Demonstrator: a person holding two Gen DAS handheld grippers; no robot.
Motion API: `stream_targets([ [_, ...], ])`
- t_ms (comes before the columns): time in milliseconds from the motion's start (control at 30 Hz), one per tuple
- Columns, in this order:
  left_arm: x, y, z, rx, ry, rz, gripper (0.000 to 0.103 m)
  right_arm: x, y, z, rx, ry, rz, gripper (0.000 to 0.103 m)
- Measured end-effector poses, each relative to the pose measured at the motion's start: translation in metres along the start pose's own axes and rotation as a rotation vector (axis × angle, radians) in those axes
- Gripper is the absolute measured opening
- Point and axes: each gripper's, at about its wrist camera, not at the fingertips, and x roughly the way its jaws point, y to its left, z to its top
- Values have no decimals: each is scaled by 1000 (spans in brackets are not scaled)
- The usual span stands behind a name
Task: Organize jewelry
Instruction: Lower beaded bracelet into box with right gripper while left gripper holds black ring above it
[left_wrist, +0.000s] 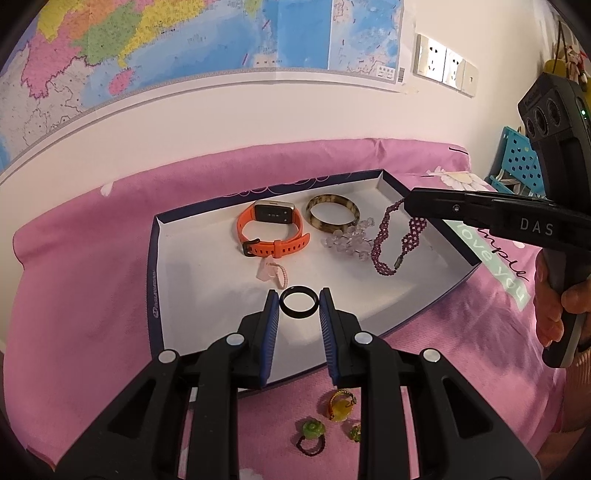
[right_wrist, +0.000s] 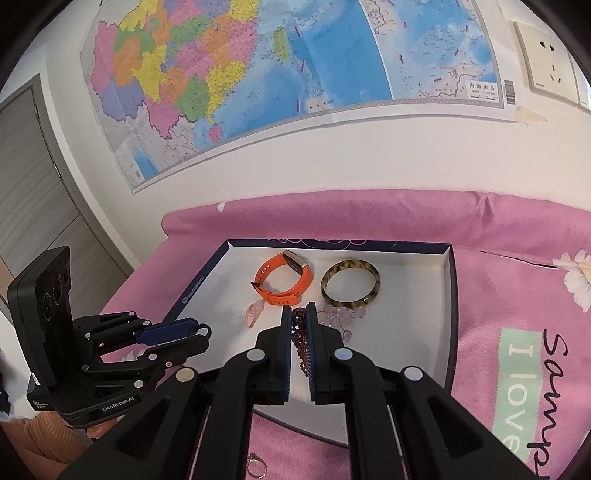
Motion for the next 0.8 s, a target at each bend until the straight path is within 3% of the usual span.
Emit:
stream_targets([
  [800, 34, 7, 5, -33, 66, 17, 23, 27, -11, 3, 54, 34, -1, 6],
])
